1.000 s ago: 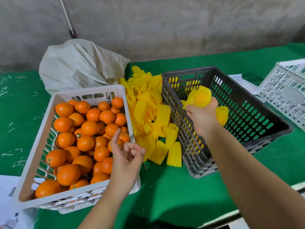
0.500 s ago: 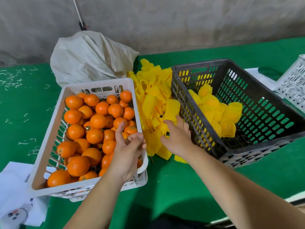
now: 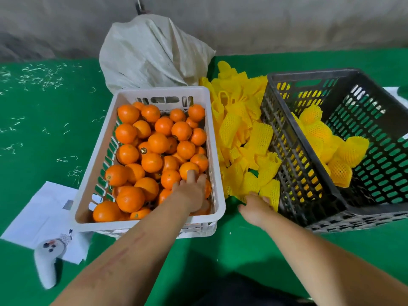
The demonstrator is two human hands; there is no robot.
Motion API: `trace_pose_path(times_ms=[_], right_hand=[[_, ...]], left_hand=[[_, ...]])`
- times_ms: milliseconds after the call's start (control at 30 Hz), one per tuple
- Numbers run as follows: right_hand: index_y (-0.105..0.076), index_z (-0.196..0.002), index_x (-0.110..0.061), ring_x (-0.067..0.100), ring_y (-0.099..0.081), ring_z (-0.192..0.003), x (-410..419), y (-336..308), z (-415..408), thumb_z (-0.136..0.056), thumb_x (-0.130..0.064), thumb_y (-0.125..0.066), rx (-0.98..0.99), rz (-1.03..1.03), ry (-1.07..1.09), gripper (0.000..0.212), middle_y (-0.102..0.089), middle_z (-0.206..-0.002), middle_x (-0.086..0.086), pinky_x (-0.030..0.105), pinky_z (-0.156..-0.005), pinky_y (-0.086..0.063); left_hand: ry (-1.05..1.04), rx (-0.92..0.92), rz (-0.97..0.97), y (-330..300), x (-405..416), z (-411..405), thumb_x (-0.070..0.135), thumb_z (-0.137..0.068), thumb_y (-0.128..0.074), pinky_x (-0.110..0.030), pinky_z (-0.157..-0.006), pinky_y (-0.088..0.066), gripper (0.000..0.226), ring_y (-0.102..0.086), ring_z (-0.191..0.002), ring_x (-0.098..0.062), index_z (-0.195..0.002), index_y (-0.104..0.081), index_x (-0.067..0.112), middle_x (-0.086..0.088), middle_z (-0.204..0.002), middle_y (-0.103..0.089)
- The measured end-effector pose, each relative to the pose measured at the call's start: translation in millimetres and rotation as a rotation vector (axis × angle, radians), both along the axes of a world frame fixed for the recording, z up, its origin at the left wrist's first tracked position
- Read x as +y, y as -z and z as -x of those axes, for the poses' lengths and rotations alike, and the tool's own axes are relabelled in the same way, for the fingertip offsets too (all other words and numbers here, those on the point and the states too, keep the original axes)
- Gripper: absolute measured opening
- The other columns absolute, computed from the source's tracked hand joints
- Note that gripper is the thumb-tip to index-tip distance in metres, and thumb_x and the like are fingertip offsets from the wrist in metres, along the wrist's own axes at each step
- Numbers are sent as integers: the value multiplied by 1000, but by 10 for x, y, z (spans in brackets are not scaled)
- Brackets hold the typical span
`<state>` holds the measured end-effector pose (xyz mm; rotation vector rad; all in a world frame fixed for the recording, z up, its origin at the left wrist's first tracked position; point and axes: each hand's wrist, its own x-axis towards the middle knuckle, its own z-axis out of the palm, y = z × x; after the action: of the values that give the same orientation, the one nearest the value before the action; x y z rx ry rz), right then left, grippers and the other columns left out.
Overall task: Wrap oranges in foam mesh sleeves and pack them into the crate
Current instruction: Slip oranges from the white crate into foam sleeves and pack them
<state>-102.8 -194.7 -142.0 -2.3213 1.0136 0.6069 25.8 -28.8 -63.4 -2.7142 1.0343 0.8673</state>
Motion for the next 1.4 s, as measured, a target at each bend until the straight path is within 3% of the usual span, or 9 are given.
trace_pose_path(times_ms=[133,233,433,533,733,867,1100,1200,1400], right_hand=[[-75,-113,-17,25,-65,-106,54,-208,-45,-98,-27,-64,-636,-202,536,22,-73,-118,7,35,-91,-50],[-76,-98,-19,16,-65,-77,35,-434,-62,-94,-25,-72,-831,-486,895,8,-73,-83,0,28,-65,-50],[-59,-117,-25,11,-65,-62,53,-658,-56,-95,-8,-67,-895,-782,960,29,-70,-97,7,23,-51,-52],[-67,-116,-22,16,-62,-67,103,-727,-9,-98,-12,-62,-896,-782,929,22,-68,-94,7,26,-55,-53],[-66,-119,-23,19,-56,-69,219,-965,51,-101,-19,-58,-1050,-950,951,20,-64,-90,6,29,-56,-50],[-72,-106,-24,19,-66,-78,392,-1150,28,-98,-30,-64,-1098,-803,607,13,-74,-98,-1,37,-67,-56],[-57,-102,-23,-5,-53,-76,477,-1357,-7,-92,-10,-74,-1274,-156,454,23,-56,-90,-3,11,-71,-47],[-65,-108,-14,-8,-53,-82,557,-1368,-19,-92,6,-67,-1208,-268,354,26,-53,-99,6,7,-75,-44],[-76,-107,-24,1,-66,-92,398,-1395,111,-97,-17,-69,-1197,-248,345,15,-72,-96,-16,23,-81,-53]], left_hand=[[-54,-41,94,26,19,-49,39,-91,-76,-52,-106,-41,73,-51,-126,-39,-145,-29,23,-12,-139,-35],[-47,-47,89,72,28,-76,42,-90,-77,-52,-108,-39,79,-49,-127,-39,-153,-30,27,-13,-141,-35],[-19,-118,225,-30,67,-87,42,-83,-83,-45,-105,-44,75,-48,-121,-32,-145,-42,31,-6,-133,-49],[-170,-136,554,-122,164,-47,44,-83,-82,-43,-101,-43,66,-56,-114,-26,-136,-47,28,1,-126,-63],[-538,345,1242,-432,257,291,38,-88,-83,-21,-100,-55,88,-57,-126,8,-159,-32,41,27,-148,-47],[-601,713,1370,-488,180,592,51,-74,-82,-34,-96,-58,73,-70,-117,-18,-140,-59,32,3,-131,-71],[-661,1331,1364,-497,281,539,57,-42,-103,-41,-92,-58,125,-67,-115,-30,-146,-50,13,-11,-139,-64],[-603,1262,1337,-474,264,564,60,-42,-102,-39,-87,-60,113,-69,-111,-28,-135,-58,13,-9,-129,-70],[-626,901,1394,-417,188,584,57,-72,-86,-34,-88,-56,76,-70,-109,-25,-133,-65,18,-6,-124,-74]])
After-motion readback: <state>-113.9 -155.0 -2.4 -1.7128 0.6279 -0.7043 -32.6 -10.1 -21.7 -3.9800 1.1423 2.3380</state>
